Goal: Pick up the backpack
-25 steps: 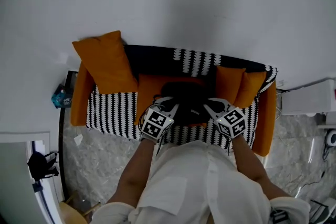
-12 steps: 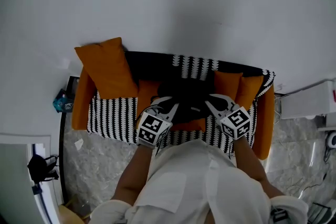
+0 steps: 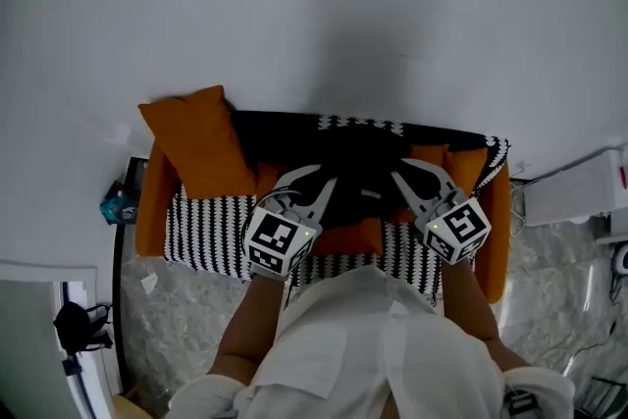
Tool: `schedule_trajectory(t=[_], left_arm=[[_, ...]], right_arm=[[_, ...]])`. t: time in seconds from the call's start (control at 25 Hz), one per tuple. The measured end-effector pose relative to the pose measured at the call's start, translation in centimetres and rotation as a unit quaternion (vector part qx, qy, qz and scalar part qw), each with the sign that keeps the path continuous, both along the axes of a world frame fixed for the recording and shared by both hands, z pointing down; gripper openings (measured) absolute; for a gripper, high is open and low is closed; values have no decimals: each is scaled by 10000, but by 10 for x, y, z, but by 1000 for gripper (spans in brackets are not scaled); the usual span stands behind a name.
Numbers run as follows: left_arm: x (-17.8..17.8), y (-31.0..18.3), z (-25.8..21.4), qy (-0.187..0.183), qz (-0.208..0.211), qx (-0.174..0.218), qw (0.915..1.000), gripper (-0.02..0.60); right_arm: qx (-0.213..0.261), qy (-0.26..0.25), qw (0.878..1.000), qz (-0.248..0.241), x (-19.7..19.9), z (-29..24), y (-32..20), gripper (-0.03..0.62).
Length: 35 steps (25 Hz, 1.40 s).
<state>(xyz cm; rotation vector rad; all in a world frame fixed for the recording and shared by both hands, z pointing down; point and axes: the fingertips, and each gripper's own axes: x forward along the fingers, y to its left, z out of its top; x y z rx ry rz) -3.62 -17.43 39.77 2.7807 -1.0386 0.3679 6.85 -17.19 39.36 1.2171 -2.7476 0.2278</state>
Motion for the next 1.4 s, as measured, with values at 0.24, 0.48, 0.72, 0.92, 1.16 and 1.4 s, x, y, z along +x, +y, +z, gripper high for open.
schedule_trajectory(t=[0.24,0.48,0.72,0.92,1.16,1.4], left_arm=[[9,-2,-32,184,57,272,9994,51],[11,-2,-43,263,132,372,9989,51],[13,-1,-43,280,181,338,9989,51],[14,2,-44,300,186,334,9988,51],[11,5,-45,317,155,362,9987,51],[7,7,-44,313,110,365,9988,51]], right_arm=[[392,-143,9991,66,9,-35,-2,46],[547,-169,9983,109,11,-47,-3,45],[518,-173,9984,127,14,-45,-1,44],[503,-178,9985,107,15,-45,2,44],[514,-181,9985,85,12,-45,4,44],[504,-154,9986,62,9,-44,6,44]])
